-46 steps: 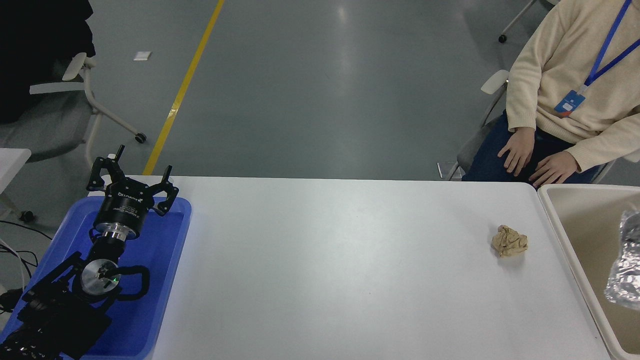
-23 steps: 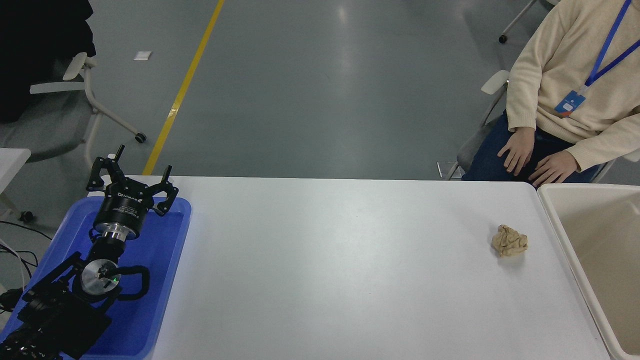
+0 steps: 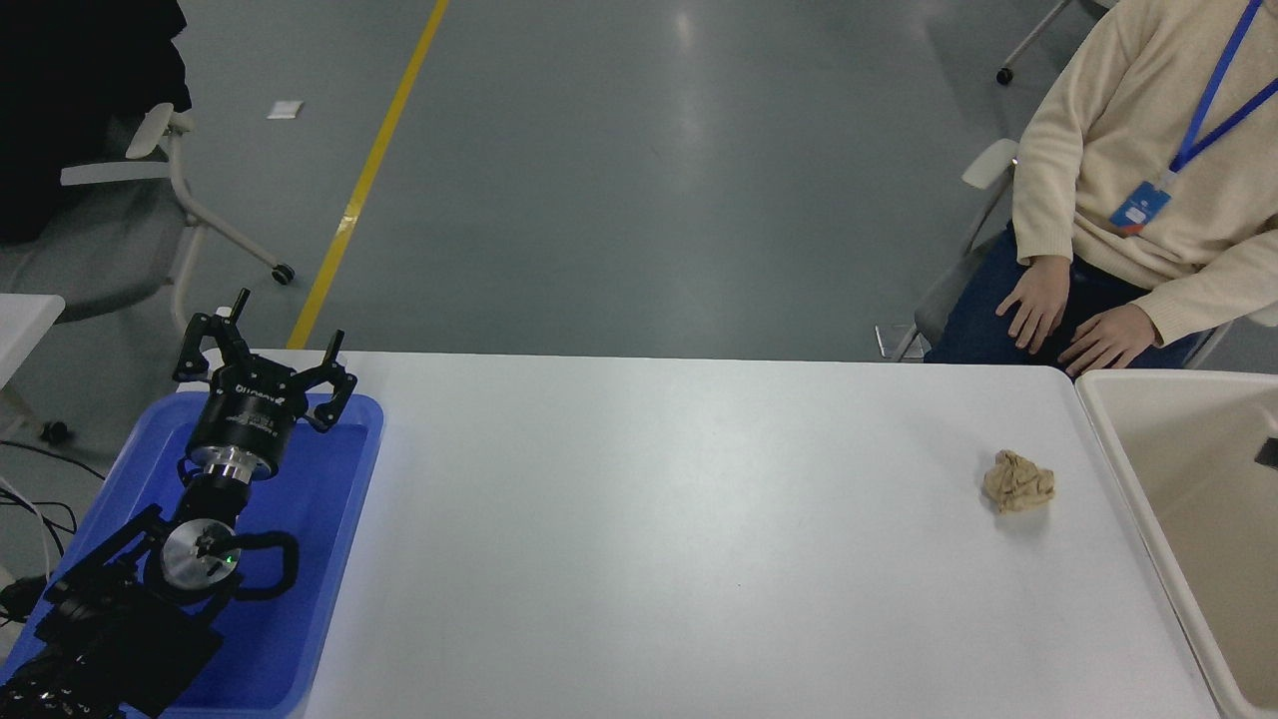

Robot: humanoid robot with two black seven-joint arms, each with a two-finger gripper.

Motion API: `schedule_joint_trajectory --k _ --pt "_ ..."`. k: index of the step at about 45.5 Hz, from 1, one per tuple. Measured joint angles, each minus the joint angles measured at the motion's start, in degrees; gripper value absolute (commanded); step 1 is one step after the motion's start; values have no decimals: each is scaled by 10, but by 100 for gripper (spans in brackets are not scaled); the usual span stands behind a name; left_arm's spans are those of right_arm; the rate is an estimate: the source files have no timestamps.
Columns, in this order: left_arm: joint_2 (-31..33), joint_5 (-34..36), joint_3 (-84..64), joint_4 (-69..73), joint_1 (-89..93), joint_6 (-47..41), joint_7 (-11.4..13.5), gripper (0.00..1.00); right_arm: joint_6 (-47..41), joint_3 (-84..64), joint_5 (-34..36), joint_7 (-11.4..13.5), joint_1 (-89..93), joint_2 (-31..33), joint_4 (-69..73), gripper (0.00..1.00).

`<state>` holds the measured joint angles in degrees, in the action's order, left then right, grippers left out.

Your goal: Pick up foil plate and place in dustbin

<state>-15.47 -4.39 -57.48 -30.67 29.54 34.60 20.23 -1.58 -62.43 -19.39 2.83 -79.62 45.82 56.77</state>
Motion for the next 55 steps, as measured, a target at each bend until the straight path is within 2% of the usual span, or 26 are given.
schedule_joint_trajectory --k 7,16,24,38,55 --pt "0 0 0 0 0 0 0 100 -78 -44 1 0 -77 -12 49 100" --pt "0 0 0 0 0 -1 0 100 -243 -80 1 0 -180 -39 79 100" --pt "0 0 1 0 0 -1 0 100 -354 -111 3 0 -261 -86 94 100" --pt "0 0 2 0 0 -2 0 100 -416 -110 8 -1 -390 -189 135 100" --pt "0 0 2 0 0 -3 0 100 -431 -56 10 -2 -493 -256 184 100"
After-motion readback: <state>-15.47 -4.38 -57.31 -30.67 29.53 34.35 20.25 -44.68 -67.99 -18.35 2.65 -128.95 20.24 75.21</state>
